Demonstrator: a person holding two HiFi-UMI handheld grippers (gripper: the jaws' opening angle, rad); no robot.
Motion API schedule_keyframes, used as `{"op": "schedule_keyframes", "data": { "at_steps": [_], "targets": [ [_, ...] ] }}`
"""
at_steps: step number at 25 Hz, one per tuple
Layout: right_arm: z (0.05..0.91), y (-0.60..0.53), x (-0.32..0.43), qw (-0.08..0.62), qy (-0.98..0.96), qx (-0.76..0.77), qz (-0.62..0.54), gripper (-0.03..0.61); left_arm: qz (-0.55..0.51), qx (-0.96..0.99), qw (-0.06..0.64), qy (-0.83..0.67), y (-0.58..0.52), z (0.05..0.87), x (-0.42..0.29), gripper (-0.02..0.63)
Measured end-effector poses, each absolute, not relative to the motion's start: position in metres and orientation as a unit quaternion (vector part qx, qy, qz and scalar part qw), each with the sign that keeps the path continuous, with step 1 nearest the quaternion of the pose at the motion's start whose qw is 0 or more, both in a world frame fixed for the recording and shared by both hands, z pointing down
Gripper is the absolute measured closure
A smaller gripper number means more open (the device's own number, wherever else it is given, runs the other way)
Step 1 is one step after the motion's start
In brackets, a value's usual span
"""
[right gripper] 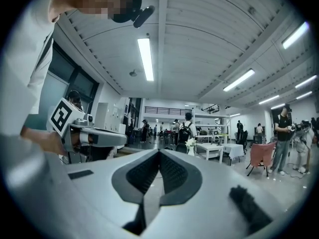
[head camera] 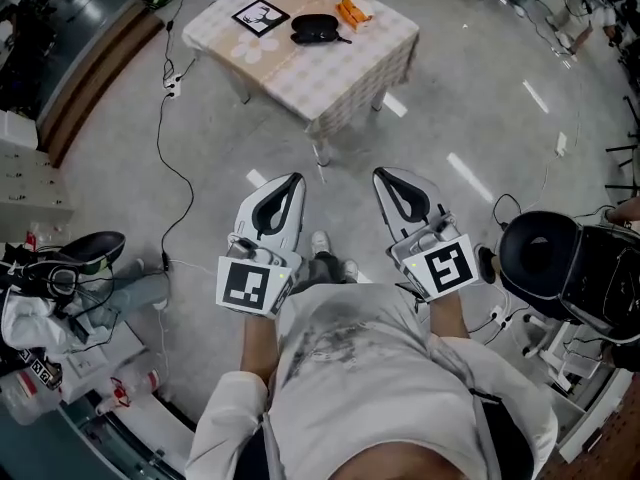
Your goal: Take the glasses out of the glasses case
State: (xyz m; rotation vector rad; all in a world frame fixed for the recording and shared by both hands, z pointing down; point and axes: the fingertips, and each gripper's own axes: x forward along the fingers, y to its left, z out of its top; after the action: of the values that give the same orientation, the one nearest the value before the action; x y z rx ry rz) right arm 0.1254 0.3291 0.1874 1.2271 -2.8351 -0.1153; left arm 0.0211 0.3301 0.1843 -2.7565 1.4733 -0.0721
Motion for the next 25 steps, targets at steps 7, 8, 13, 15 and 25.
{"op": "schedule_keyframes", "data": {
  "at_steps": [7,8,13,15,25],
  "targets": [
    [0.186,0.290,0.101,0.031,-0.913,0.406,-0.038,0.561,-0.021,-0.890,0.003,0.456,0.289,0.184,0.001,0.606],
    [0.186,0.284,0.098,0.032,-0.912,0.407,-0.038,0.561,-0.020,-0.891,0.003,0.454,0.283,0.184,-0.002,0.606],
    [0.191,0.258,0.081,0.040,-0.908,0.415,-0.036,0.561,-0.016,-0.895,0.003,0.446,0.254,0.186,-0.019,0.606],
    [0.192,0.249,0.072,0.044,-0.906,0.419,-0.036,0.561,-0.014,-0.896,0.002,0.444,0.244,0.187,-0.028,0.606],
    [0.191,0.229,0.053,0.051,-0.896,0.439,-0.036,0.561,-0.010,-0.905,-0.007,0.425,0.221,0.192,-0.047,0.606]
  ]
}}
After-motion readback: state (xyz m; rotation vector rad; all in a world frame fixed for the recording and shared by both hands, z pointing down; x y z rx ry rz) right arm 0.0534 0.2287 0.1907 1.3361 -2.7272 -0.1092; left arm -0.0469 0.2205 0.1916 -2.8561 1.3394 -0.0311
